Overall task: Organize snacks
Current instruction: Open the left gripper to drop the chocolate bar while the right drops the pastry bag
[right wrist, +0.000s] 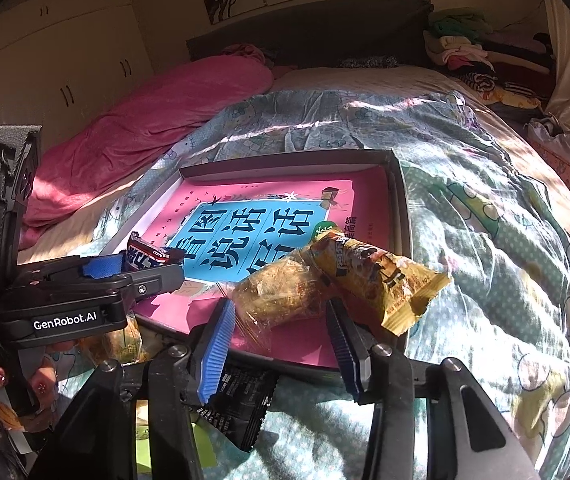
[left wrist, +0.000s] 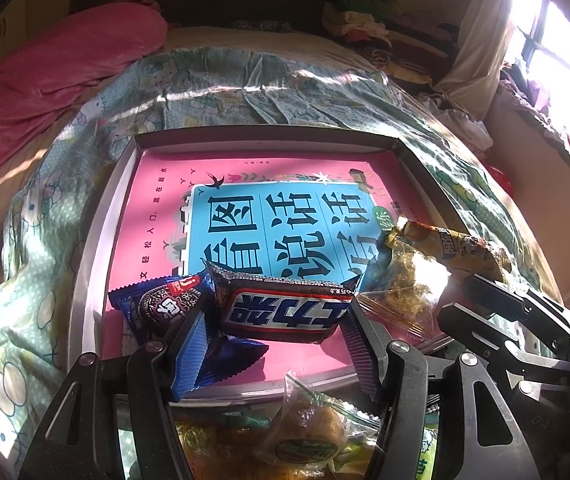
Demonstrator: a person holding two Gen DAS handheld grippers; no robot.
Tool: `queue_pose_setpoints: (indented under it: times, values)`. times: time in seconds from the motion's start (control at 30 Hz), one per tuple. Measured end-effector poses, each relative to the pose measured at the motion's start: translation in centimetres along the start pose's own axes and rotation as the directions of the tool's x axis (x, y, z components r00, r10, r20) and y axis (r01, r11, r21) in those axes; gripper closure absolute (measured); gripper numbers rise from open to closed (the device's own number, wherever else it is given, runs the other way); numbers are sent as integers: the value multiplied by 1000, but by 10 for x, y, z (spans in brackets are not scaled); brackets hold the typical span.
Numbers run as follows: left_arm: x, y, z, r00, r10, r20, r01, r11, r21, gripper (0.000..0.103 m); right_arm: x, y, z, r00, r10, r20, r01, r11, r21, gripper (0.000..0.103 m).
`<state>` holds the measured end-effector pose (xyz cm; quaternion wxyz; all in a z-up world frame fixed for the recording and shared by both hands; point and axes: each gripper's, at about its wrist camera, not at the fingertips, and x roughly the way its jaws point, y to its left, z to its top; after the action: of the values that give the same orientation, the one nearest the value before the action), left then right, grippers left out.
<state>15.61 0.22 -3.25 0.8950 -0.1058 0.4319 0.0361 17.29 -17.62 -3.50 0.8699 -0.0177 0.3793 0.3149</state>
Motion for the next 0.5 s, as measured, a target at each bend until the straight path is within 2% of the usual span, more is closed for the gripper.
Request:
queue_pose_setpoints:
  times: [0.17, 0.3, 0.5]
  values:
    - [-1, -2, 0, 1000, 3, 0, -3, 1000, 4, 30, -2, 1, 2, 1000, -6, 15, 6, 1000, -5, 53]
    - [-2, -1, 1, 1000, 3, 2, -3, 1000, 0, 29, -5, 2, 3, 999, -13, 31, 13, 1000, -12, 49]
    - [-6, -1, 1, 1000, 0, 14, 0, 1000, -2, 28, -6, 2, 3, 999, -20, 40, 21, 1000, -16, 48]
